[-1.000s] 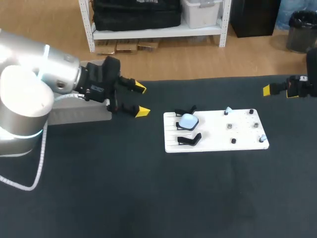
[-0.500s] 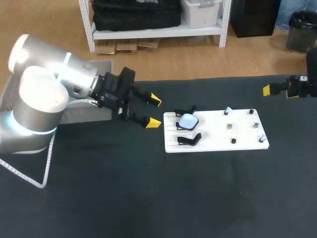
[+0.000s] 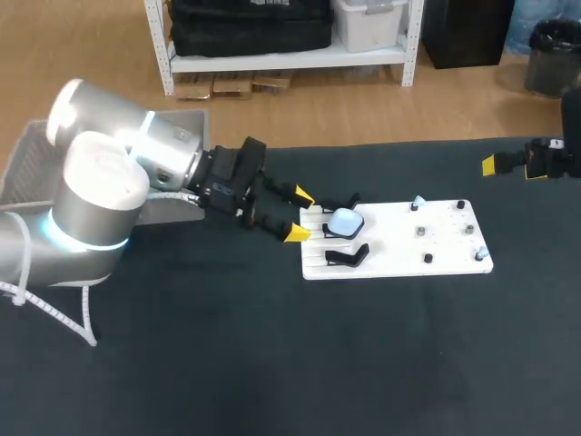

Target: Pick up each earbud case from the left stands, insert the matching earbuds, close the lid, and place the case in the box.

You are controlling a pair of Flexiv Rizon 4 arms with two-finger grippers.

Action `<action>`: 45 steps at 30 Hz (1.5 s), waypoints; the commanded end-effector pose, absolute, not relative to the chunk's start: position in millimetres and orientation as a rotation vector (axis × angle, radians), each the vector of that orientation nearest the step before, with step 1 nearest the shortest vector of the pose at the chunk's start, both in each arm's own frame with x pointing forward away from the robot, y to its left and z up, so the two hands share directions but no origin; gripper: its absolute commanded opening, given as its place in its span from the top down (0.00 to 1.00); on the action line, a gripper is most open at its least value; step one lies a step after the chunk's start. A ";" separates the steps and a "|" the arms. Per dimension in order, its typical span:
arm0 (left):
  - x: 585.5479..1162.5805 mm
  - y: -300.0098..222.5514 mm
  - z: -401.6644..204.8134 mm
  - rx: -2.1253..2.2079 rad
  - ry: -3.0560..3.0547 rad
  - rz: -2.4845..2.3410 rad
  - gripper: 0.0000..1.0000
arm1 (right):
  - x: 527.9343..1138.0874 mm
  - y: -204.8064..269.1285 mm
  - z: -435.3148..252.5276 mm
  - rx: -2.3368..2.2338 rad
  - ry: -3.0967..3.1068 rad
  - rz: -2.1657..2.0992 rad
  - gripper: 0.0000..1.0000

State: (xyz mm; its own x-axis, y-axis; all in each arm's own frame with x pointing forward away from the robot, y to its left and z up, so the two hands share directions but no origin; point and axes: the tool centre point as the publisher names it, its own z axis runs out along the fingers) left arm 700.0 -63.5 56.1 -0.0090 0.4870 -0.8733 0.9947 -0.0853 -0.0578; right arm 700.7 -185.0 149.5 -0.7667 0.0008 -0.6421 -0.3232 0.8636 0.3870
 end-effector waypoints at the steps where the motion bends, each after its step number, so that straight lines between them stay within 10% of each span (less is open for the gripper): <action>1: 710.9 -74.8 45.9 1.650 1.543 -1.039 0.29 | 701.1 -185.6 149.3 -0.235 2.373 0.644 0.00; 7: 720.1 -81.0 32.3 1.638 1.571 -1.027 0.51 | 701.1 -185.6 149.3 -0.235 2.373 0.644 0.00; 45: 722.7 -111.9 14.5 1.584 1.560 -0.995 0.57 | 701.1 -185.6 149.3 -0.235 2.373 0.644 0.00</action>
State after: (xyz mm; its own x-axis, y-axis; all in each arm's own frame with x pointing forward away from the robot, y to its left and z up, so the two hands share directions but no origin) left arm 723.6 -109.7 18.1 -0.0163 0.4755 -0.8795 0.9979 -0.0469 -0.0439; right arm 700.7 -185.0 149.5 -0.7667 0.0008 -0.6421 -0.3232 0.8636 0.3870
